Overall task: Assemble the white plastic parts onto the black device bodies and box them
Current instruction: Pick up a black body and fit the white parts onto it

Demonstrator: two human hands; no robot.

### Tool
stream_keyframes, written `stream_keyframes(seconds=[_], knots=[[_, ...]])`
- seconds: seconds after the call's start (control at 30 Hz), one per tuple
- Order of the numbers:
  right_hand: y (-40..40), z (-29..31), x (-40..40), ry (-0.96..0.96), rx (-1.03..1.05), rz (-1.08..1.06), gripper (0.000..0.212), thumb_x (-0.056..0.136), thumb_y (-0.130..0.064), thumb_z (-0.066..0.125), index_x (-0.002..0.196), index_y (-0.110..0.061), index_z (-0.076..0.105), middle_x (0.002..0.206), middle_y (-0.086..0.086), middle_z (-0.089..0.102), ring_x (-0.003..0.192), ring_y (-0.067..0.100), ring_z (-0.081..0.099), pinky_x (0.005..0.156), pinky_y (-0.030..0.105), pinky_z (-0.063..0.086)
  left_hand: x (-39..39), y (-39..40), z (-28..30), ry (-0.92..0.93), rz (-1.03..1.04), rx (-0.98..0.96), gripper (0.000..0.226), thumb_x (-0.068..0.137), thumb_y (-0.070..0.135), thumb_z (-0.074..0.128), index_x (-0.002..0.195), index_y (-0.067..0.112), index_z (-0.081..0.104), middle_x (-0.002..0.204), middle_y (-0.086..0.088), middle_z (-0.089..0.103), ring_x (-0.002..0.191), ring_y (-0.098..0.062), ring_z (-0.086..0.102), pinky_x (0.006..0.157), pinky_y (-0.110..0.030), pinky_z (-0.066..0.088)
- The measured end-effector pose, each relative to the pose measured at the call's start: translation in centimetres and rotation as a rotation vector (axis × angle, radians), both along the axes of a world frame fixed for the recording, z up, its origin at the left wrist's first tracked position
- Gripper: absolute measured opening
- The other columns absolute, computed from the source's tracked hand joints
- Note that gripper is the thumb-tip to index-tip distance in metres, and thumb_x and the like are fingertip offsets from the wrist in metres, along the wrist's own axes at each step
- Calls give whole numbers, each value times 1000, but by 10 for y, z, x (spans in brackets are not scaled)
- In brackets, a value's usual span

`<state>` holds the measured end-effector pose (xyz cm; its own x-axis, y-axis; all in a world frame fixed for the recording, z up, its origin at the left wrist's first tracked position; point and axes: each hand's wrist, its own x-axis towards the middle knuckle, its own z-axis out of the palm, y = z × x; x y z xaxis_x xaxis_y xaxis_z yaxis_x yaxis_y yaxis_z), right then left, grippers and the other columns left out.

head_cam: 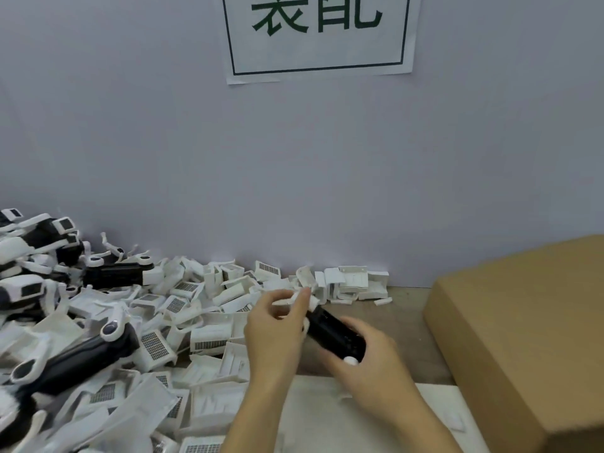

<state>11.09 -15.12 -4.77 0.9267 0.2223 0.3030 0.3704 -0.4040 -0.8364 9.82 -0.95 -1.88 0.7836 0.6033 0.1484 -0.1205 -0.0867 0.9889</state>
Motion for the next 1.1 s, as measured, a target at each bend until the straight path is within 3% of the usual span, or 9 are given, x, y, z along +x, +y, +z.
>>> stream_keyframes(seconds=[0.07,0.13,0.2,0.3,0.4,0.53,0.77,0.97,1.1], knots=[[-1,0,1,77,81,-144,16,80,-42,75,88,-31,68,77,-7,72,72,7,68,69,33,57,-2,-10,2,-76,-30,130,13,85,36,77,92,27,73,86,6,74,81,-1,66,78,-18,52],[-3,0,4,123,131,-319,25,84,-50,70,87,-26,65,74,-3,71,71,15,68,65,36,55,-2,-22,1,-116,11,255,8,87,33,75,84,25,73,83,9,70,79,3,61,68,-9,44],[-8,1,6,157,207,-430,32,85,-55,67,88,-23,62,81,2,69,77,19,65,66,35,50,-1,-31,-2,-48,-32,283,26,93,36,67,74,18,70,72,7,67,66,-3,58,61,-15,43],[-6,1,5,120,217,-382,26,86,-44,71,98,-23,61,90,0,67,85,19,65,69,36,51,-2,-36,-5,186,-346,169,44,99,48,54,83,11,72,76,4,73,65,-4,65,62,-27,54],[7,0,-2,12,41,-116,44,82,-11,70,113,-39,57,106,-11,59,98,-2,59,78,12,48,-4,-33,-5,218,-458,-149,38,98,51,55,102,18,73,94,3,78,88,-8,74,72,-24,57],[19,3,-8,-14,-46,-18,51,78,-20,76,102,-56,50,100,-22,59,93,-16,56,69,3,44,-2,-21,-3,206,-320,-276,26,93,45,65,101,21,73,86,6,79,84,-8,74,73,-27,53],[12,7,-9,31,39,-19,28,66,-30,68,93,-35,65,78,-21,73,71,-2,69,55,16,51,-4,-28,-3,160,-317,-9,17,94,41,65,101,26,69,95,9,76,92,-4,70,87,-28,54],[8,2,-9,143,308,162,60,77,-22,59,136,-31,53,125,-12,68,122,5,60,100,35,53,-7,-19,-4,98,-303,268,17,88,14,69,98,28,69,87,11,74,85,-7,70,80,-29,56],[1,7,-4,236,601,-6,66,74,-39,86,131,-36,53,117,-11,69,101,1,69,79,25,59,-11,-20,-7,114,-513,615,43,78,10,59,108,41,64,97,23,72,92,1,67,81,-29,58]])
